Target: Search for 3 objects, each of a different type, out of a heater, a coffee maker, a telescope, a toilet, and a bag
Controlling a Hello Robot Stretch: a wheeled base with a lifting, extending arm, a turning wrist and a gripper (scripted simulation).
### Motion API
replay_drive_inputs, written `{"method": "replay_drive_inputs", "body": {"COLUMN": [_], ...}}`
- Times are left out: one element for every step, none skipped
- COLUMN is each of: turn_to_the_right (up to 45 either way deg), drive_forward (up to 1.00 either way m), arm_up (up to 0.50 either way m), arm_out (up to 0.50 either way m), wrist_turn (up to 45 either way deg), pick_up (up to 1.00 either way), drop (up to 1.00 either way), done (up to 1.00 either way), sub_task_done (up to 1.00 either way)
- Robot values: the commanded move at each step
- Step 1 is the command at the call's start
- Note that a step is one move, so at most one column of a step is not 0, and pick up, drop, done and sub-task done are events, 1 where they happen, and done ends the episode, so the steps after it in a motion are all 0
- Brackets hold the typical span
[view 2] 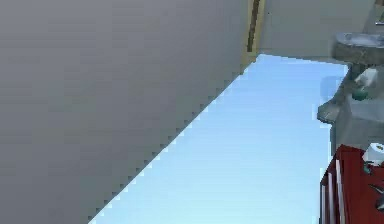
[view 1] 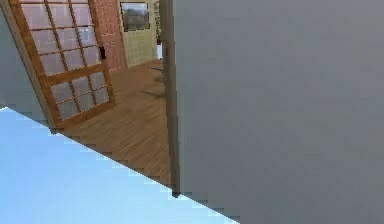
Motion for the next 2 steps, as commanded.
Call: {"method": "replay_drive_inputs", "body": {"turn_to_the_right": [-45.0, -18.0], "drive_forward": [0.0, 0.0], "arm_up": [0.0, 0.0], "arm_out": [0.0, 0.0], "wrist_turn": [0.0, 0.0], "pick_up": [0.0, 0.0], "drop": [0.0, 0.0], "done": [0.0, 0.0], "sub_task_done": [0.0, 0.0]}}
